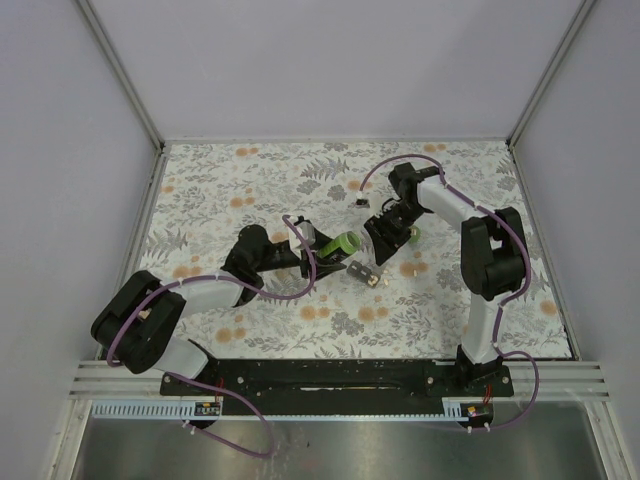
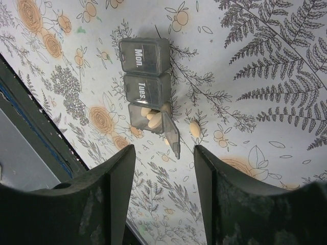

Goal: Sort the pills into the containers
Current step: Place the pill container at the center of the board, then pick up the lid of the pill bottle at the center of the board.

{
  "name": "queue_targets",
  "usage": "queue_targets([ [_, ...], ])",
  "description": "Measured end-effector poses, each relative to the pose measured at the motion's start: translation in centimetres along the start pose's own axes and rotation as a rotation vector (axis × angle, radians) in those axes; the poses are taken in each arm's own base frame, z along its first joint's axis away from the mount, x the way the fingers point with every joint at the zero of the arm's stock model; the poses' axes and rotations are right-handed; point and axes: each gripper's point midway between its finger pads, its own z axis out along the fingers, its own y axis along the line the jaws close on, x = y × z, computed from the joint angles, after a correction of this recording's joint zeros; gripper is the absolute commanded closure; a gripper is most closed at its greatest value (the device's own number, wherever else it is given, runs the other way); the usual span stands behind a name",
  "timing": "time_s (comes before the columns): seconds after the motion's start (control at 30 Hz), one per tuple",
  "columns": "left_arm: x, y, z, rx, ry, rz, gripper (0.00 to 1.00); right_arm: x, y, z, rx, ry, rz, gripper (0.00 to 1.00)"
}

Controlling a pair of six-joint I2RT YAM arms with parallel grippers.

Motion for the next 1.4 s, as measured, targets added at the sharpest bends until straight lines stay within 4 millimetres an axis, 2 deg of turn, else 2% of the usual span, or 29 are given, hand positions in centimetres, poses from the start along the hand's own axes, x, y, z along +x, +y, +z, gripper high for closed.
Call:
queue_targets([
  [0.23,0.0,0.1,0.0,-0.003,0.001,0.004,1.0,-0.5,0.4,-1.1,0.019,-0.025,-0.016,0.36],
  [0.53,0.1,0.9,-0.7,-0.051,0.028,0.006,1.0,-1.8,1.0,-5.3,0.15,-0.096,-0.08,0.35],
  [0.7,-0.3,1.2,-0.7,-0.064,0.023,0.021,1.0,-1.1,0.7,-7.2,0.281,-0.139,-0.071,0.37],
  [0.83,-0.2,1.2,-0.7,-0.065,0.023,0.028,1.0,1.6,0.3,-7.0,0.361,-0.118,-0.027,0.4],
  [1.03,0.1,1.3,-0.7,-0.065,0.041,0.019,1.0,5.4,-1.5,-6.2,0.494,-0.082,0.056,0.43],
  [1.17,0.5,1.2,-0.8,-0.064,0.053,0.007,1.0,6.1,-2.5,-5.8,0.552,-0.094,0.089,0.43],
  [1.4,0.7,1.2,-0.8,-0.063,0.059,0.003,1.0,6.1,-3.8,-5.0,0.595,-0.127,0.114,0.43],
])
